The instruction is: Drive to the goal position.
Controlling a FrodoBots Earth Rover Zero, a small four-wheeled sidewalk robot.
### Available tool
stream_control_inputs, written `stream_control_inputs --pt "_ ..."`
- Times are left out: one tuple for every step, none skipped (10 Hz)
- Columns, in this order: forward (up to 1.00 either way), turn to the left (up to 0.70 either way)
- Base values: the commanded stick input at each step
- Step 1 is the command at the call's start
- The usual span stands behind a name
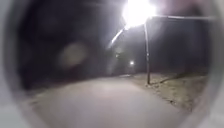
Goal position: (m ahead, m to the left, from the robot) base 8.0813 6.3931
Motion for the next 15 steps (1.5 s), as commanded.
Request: stream_control_inputs --pt "0.85 -0.31" --pt "0.85 -0.34" --pt "0.85 -0.34" --pt "0.85 -0.29" --pt "0.85 -0.03" --pt "0.85 0.00" --pt "0.85 0.00" --pt "0.85 0.00" --pt "0.85 0.00" --pt "0.85 0.00" --pt "0.85 0.00" --pt "0.85 0.00" --pt "0.85 0.00" --pt "0.85 0.00" --pt "0.85 0.00"
